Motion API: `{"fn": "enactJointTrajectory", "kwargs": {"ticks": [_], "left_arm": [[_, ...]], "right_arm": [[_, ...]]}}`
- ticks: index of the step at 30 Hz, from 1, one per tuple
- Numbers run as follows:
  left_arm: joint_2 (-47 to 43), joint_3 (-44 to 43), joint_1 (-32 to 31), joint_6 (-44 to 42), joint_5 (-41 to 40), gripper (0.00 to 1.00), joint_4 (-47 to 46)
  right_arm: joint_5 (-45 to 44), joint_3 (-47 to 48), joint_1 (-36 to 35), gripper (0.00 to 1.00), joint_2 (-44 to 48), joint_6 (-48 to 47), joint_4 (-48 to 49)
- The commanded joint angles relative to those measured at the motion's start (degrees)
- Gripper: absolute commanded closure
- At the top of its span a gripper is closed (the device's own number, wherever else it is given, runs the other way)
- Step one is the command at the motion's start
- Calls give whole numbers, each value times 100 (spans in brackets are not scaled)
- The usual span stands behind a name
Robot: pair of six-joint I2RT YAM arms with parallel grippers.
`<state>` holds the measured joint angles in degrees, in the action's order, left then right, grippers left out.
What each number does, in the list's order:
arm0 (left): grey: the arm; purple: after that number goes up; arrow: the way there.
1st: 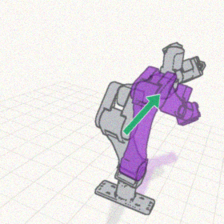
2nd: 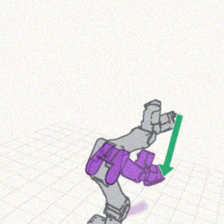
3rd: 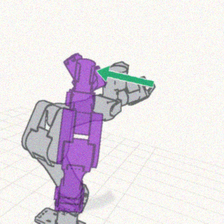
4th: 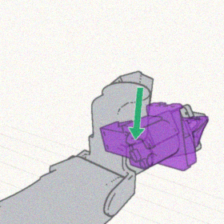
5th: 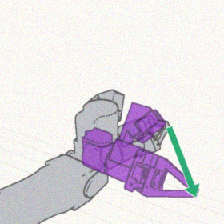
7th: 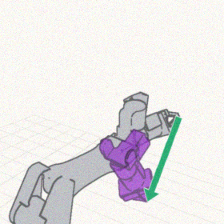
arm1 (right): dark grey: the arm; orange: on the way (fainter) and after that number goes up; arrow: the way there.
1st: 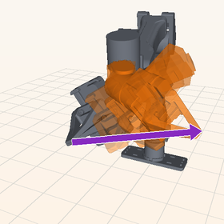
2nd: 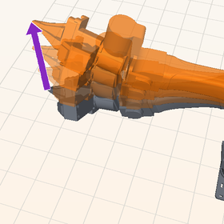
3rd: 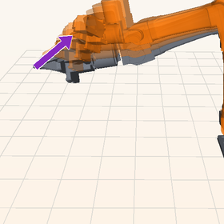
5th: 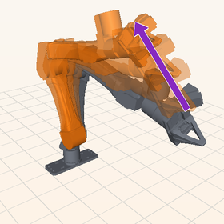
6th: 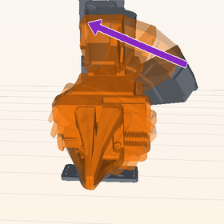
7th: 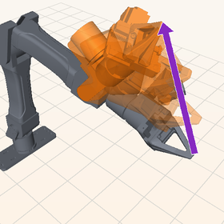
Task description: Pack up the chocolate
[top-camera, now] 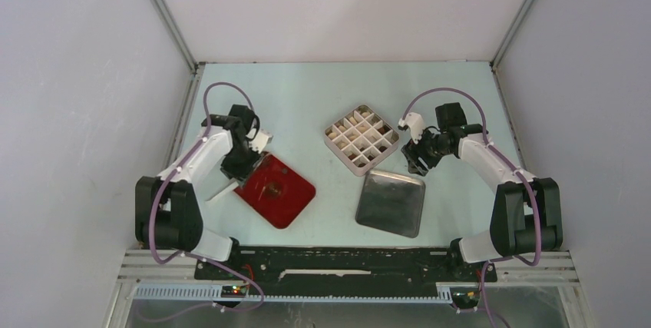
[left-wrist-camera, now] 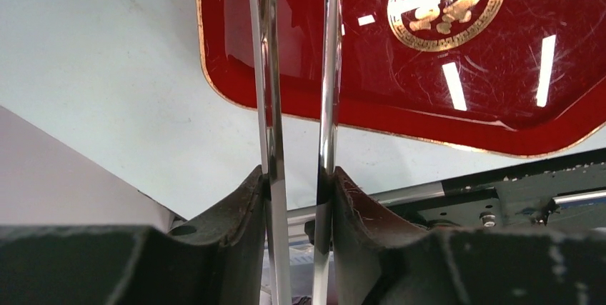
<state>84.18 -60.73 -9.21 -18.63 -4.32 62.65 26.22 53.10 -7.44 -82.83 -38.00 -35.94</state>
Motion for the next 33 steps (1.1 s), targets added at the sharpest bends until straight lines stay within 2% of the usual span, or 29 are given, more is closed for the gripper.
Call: {"fn": "enactJointTrajectory", "kwargs": {"ticks": [1, 7, 12, 21, 28, 33], "left_arm": [[-582, -132, 42, -266, 59, 86, 342], [-890, -621, -43, -500, 872, 89, 650], [-798, -777, -733, -559, 1129, 89, 376], [535, -2136, -2209, -360, 1126, 89, -48], [1638, -3410, -2811, -333, 1353, 89, -122], [2481, -4528, -3022, -182, 1560, 89, -116]], "right_arm": [[-11, 139, -18, 34, -1, -68, -7], [-45, 139, -36, 34, -14, -70, 7], [-77, 139, -28, 34, -27, -67, 22], [-152, 139, 111, 34, 68, 53, 95], [-76, 139, 287, 34, 130, 100, 114], [-116, 139, 336, 34, 137, 100, 125]]}}
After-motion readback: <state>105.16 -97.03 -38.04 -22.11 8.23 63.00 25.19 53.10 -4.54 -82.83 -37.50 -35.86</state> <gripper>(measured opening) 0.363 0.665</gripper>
